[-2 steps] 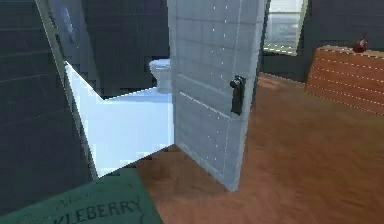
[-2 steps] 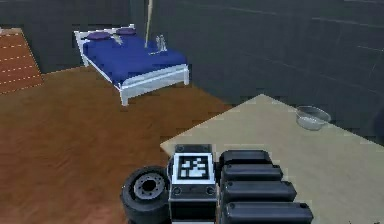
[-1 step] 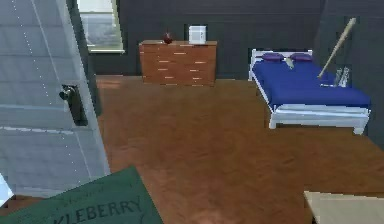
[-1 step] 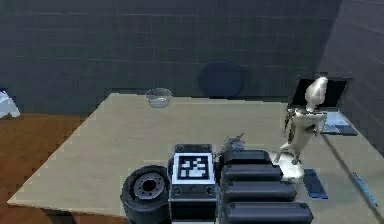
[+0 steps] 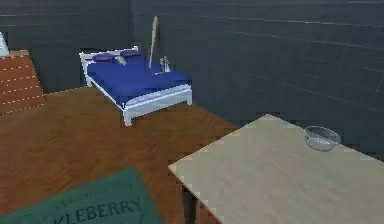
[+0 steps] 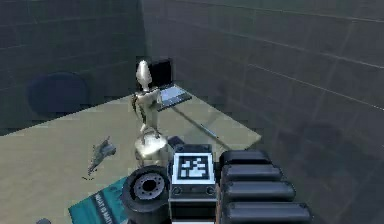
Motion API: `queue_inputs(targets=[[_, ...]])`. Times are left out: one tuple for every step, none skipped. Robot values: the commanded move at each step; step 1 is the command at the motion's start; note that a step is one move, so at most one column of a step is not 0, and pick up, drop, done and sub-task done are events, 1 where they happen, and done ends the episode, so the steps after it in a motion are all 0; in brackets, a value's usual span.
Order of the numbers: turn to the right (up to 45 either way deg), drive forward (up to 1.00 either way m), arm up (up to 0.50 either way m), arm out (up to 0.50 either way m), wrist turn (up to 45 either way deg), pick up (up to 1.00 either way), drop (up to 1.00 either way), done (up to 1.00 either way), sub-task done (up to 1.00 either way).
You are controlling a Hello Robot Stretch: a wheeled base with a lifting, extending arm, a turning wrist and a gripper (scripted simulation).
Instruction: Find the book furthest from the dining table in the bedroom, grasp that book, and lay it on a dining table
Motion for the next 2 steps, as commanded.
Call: queue_inputs(targets=[[45.0, 0.0, 0.0, 0.0, 0.0, 0.0, 0.0, 0.0, 0.0], [33.0, 0.0, 0.0, 0.0, 0.0, 0.0, 0.0, 0.0, 0.0]])
